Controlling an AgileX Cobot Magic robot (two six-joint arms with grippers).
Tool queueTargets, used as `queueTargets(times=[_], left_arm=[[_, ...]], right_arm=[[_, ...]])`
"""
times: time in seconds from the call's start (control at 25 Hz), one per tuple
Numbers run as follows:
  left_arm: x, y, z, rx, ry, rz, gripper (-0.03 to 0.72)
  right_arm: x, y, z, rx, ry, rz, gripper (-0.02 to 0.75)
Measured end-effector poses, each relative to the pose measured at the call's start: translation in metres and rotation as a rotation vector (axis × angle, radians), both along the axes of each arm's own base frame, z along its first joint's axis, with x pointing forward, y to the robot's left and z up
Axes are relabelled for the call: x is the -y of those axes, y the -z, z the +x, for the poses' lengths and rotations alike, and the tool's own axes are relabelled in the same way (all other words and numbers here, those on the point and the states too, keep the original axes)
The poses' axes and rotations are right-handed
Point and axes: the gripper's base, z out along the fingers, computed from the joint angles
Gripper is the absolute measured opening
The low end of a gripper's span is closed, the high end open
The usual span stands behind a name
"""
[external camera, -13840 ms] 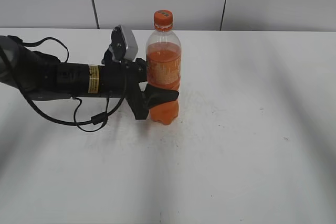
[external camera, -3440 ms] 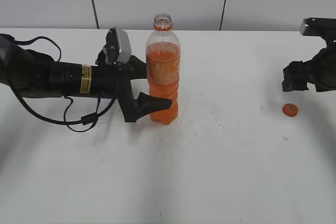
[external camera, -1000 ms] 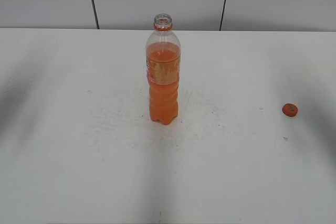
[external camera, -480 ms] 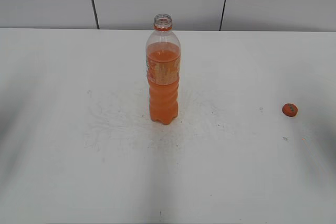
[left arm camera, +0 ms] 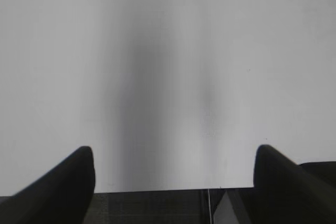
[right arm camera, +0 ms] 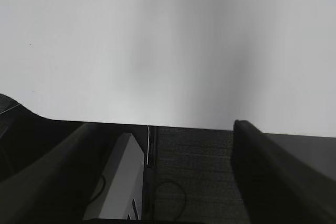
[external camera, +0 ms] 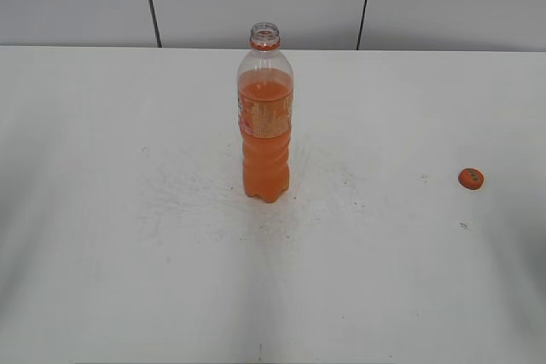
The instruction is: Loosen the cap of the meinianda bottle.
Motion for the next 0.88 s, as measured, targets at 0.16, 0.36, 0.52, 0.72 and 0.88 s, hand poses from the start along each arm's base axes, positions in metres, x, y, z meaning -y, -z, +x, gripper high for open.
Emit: queueTargets(times=[0.16, 0.36, 0.52, 0.72, 0.88], left_arm=[[0.001, 0.004, -0.017, 0.030, -0.002, -0.023, 0.562], [0.000, 0.006, -0.042, 0.103, -0.001, -0.030, 0.562], [0.000, 0.008, -0.056, 0.137, -0.002, -0.034, 0.562], [-0.001, 0.002, -0.071, 0.218, -0.001, -0.037, 0.562], [-0.001, -0.005, -0.086, 0.309, 0.000, -0.041, 0.562]], right_arm=[[0.000, 0.004, -0.014, 0.046, 0.002, 0.006, 0.589], [0.001, 0.000, -0.034, 0.159, 0.003, 0.015, 0.588], [0.002, -0.001, -0.047, 0.224, 0.002, 0.017, 0.588], [0.002, -0.009, -0.057, 0.311, 0.002, 0.021, 0.588], [0.003, -0.011, -0.064, 0.326, 0.000, 0.013, 0.588]])
